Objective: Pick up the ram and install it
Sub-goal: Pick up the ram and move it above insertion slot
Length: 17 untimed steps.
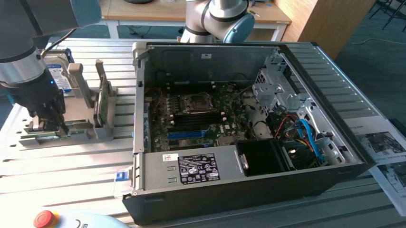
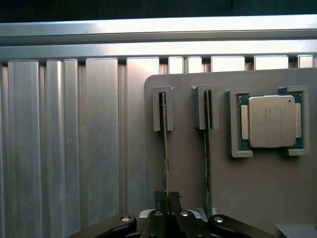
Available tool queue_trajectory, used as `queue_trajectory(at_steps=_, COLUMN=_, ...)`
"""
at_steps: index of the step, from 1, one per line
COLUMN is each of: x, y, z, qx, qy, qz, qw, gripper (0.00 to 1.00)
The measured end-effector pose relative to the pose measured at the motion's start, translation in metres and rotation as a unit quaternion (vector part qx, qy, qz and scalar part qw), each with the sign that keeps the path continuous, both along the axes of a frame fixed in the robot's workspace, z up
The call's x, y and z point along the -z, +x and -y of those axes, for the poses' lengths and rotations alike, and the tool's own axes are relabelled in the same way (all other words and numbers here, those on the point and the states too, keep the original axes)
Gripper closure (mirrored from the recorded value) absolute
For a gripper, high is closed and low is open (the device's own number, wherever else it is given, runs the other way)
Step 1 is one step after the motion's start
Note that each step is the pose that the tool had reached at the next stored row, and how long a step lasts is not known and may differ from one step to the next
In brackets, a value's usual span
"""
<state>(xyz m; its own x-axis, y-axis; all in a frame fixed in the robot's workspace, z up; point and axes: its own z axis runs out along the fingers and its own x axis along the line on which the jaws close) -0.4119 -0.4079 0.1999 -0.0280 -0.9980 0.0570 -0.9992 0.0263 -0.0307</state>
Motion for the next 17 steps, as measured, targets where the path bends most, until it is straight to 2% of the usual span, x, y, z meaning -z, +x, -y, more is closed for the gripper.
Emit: queue_trajectory(at_steps=17, x=-0.0114, y=0.000, z=0.0000, qx=0.000, qy=-0.0001, qz=-0.0002, qw=1.0000, gripper=0.88)
